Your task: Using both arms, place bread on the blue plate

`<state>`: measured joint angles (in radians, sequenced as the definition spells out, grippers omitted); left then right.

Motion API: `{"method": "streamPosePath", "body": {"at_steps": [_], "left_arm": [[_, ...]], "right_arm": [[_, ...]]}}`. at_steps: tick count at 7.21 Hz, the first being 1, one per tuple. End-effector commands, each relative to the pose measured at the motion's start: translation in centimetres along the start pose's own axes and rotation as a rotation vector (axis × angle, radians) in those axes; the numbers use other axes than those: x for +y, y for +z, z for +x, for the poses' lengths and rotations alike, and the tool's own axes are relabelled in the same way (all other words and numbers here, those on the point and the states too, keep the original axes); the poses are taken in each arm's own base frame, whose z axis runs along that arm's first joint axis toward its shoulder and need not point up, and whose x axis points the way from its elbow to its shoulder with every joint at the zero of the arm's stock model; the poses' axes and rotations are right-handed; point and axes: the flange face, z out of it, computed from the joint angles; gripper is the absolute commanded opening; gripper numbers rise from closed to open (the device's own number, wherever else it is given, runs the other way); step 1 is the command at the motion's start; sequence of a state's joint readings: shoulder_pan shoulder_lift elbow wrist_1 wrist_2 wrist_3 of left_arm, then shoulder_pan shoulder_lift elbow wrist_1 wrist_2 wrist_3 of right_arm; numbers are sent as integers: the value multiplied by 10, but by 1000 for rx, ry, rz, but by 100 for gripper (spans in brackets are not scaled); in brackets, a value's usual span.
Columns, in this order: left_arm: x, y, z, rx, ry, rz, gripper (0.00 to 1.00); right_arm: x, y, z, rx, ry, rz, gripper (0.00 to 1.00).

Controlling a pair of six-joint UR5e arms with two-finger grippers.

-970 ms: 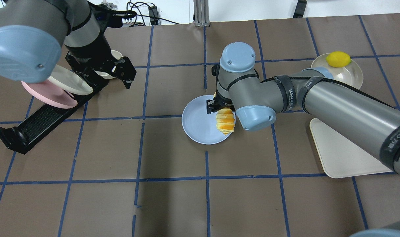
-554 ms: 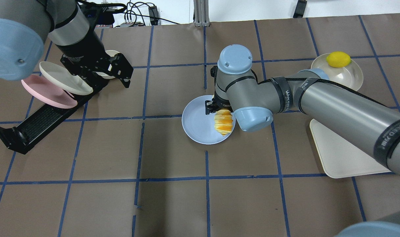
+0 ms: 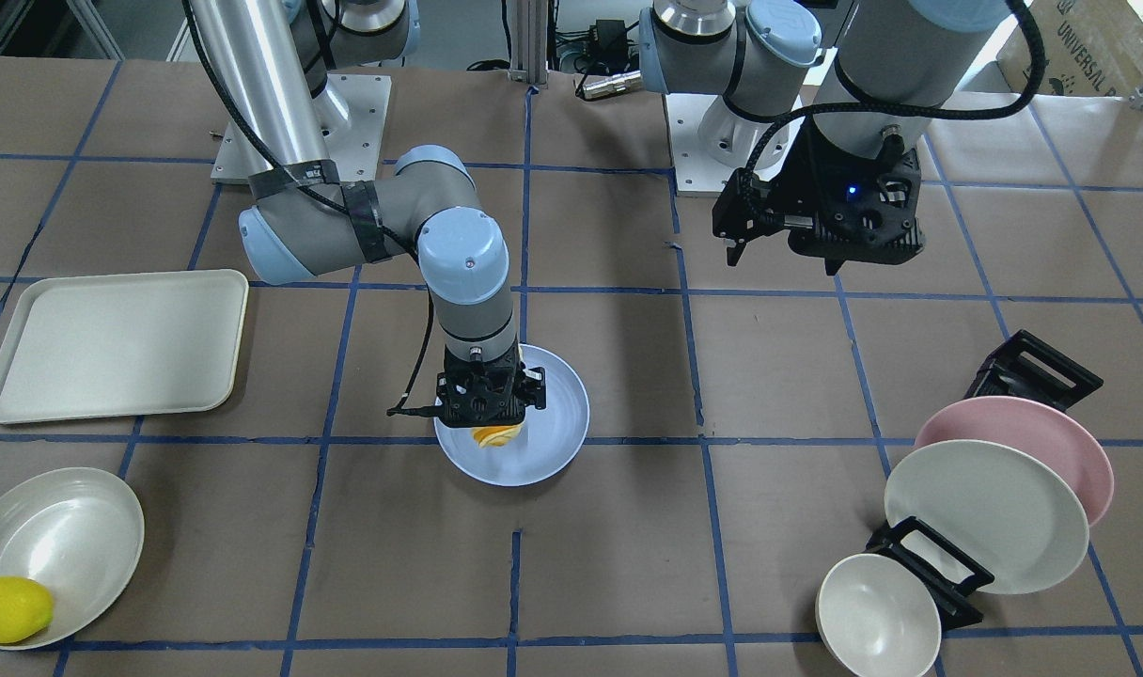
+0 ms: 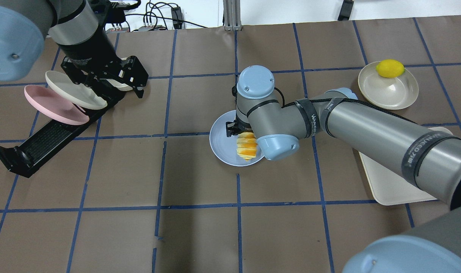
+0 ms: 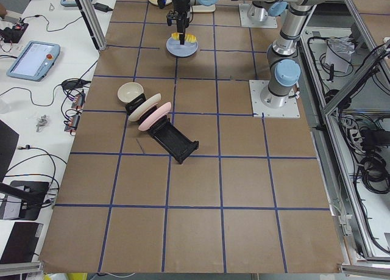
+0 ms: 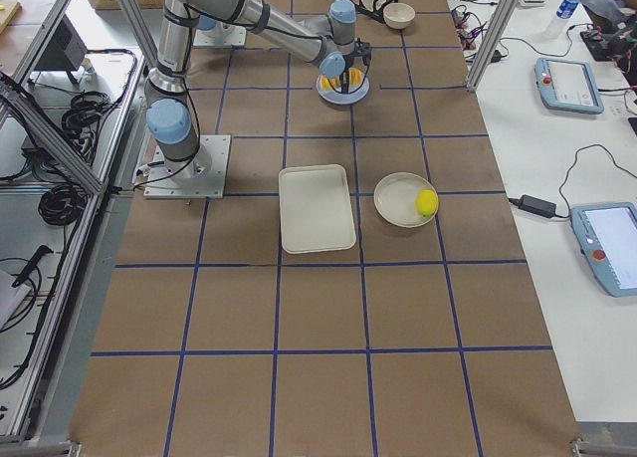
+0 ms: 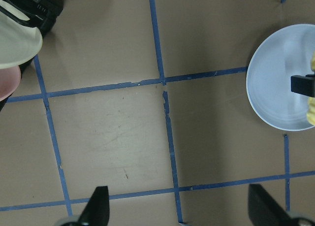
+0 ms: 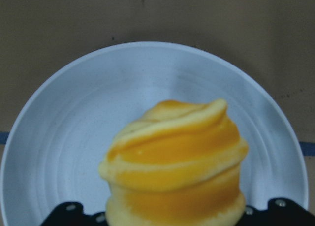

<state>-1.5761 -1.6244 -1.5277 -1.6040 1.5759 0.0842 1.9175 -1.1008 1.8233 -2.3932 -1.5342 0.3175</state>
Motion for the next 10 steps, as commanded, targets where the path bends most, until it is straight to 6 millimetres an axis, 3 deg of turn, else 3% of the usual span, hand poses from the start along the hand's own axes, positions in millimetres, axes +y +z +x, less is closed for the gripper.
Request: {"method": "streamPosePath", "body": {"at_steps": [1,7,8,10], "left_arm": [[1,-1,2,0,-20,-1,100],[1,0,2,4,-17,-2,100],[1,-1,4,9,-16,0,100],[0,-1,4,11,-19,0,100]], "right_arm": [[-1,0,2,0,-2,1,100],[-7,-8,5,-26,14,11,100],[-18,-31,4,-40,20,47,100],[-48,-103,9,-26,37,42,100]]}}
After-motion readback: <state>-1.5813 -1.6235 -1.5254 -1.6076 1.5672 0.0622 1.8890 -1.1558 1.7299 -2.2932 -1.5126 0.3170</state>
